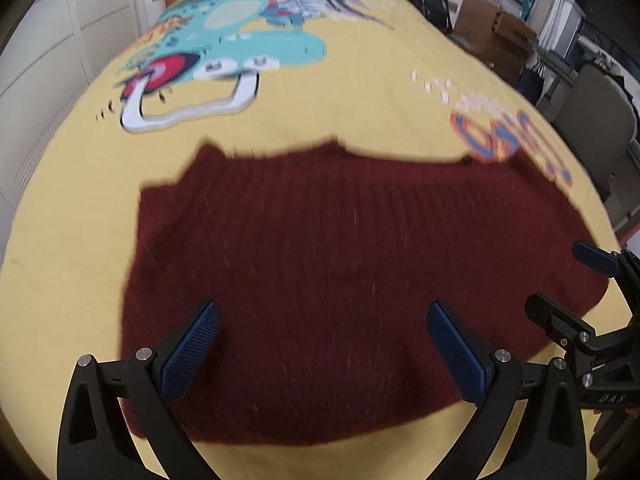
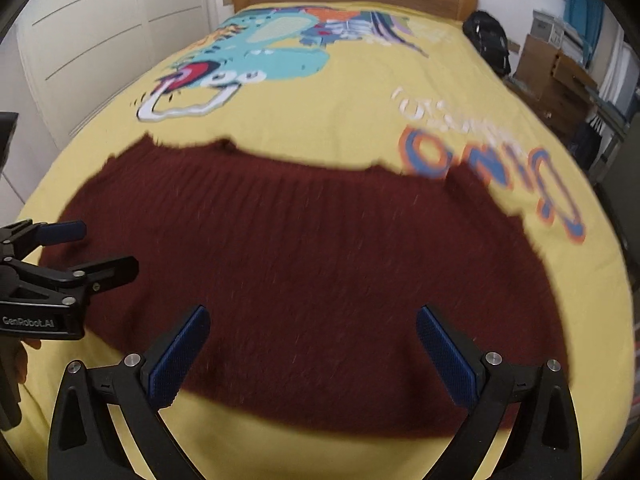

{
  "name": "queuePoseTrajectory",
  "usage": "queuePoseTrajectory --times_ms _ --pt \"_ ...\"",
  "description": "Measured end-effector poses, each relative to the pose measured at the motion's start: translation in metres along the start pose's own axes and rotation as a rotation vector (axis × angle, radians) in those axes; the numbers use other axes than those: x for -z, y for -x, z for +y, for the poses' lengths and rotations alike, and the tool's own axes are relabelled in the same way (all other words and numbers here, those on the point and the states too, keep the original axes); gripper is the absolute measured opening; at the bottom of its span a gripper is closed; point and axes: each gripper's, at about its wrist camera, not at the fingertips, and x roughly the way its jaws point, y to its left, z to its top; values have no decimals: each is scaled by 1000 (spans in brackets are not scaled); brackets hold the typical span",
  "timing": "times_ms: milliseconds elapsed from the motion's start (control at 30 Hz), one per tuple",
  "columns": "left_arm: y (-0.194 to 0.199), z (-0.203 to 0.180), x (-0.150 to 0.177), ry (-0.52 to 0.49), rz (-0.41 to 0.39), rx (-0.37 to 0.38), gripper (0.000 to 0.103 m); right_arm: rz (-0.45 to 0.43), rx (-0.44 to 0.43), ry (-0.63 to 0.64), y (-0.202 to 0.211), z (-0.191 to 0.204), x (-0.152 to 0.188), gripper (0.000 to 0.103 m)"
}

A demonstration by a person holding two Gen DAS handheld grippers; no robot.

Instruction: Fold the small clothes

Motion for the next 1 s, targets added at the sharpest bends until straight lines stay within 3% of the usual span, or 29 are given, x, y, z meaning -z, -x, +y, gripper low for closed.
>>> queuePoseTrajectory --times_ms 133,333,533,633,1000 --pt "-20 5 20 -3 49 -26 102 43 36 -8 -21 -7 24 103" --pt "-21 21 32 -25 24 -83 102 32 65 -36 -18 -32 30 103" --pt "-19 39 40 -27 8 -69 102 37 94 -137 -13 -80 39 103" --pt "-19 40 44 -34 -7 -77 102 39 63 -171 -15 -93 49 103" --pt "-19 42 38 -8 15 -66 102 57 80 -173 -16 -89 43 103"
